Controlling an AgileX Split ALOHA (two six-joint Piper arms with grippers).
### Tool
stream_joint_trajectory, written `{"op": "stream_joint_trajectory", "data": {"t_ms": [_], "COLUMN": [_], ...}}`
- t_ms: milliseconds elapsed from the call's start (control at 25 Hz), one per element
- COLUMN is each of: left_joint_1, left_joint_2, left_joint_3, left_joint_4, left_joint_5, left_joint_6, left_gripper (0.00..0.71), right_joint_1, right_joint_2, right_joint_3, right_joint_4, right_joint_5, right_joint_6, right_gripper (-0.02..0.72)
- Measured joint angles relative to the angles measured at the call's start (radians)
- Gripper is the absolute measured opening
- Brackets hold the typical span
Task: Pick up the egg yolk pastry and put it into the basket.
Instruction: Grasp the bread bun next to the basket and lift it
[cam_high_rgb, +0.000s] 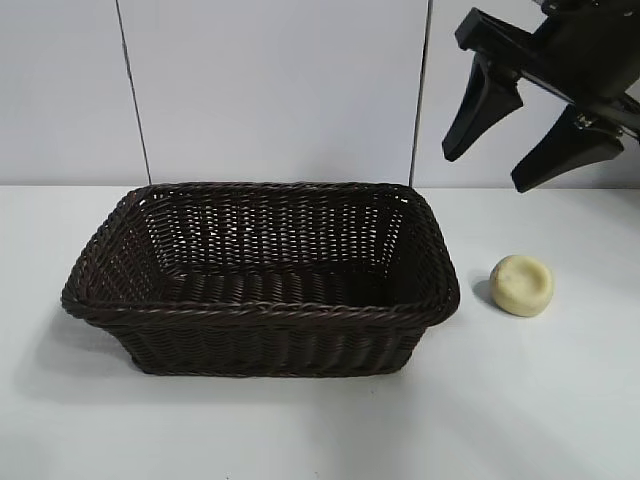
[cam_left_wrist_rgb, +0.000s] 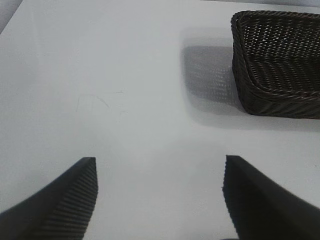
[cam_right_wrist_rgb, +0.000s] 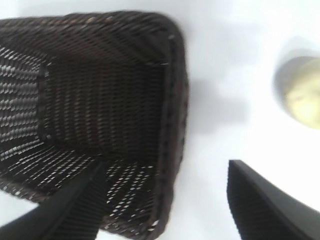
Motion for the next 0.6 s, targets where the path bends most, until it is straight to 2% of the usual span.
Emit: {"op": "stream_joint_trajectory", "data": {"t_ms": [80, 280, 360, 600], "left_joint_1": [0.0, 0.0, 0.0, 0.0], "left_joint_2": [0.0, 0.0, 0.0, 0.0], "left_joint_3": [0.0, 0.0, 0.0, 0.0], "left_joint_4": [0.0, 0.0, 0.0, 0.0], "left_joint_5": [0.0, 0.0, 0.0, 0.0], "left_joint_6": [0.0, 0.0, 0.0, 0.0], "left_gripper": [0.514, 0.514, 0.514, 0.514], "right_joint_1": [-0.008, -0.008, -0.008, -0.008], "right_joint_2": [0.042, 0.162, 0.205, 0.311], "right_joint_3": [-0.063, -0.191, -0.217, -0.231], "right_joint_4": [-0.042, -0.163, -0.216, -0.324], "right_joint_5": [0.043, 0.117, 0.124, 0.117], "right_joint_6": [0.012, 0.095, 0.131, 0.178], "right_gripper": [0.495, 0.495, 0.495, 0.495]}}
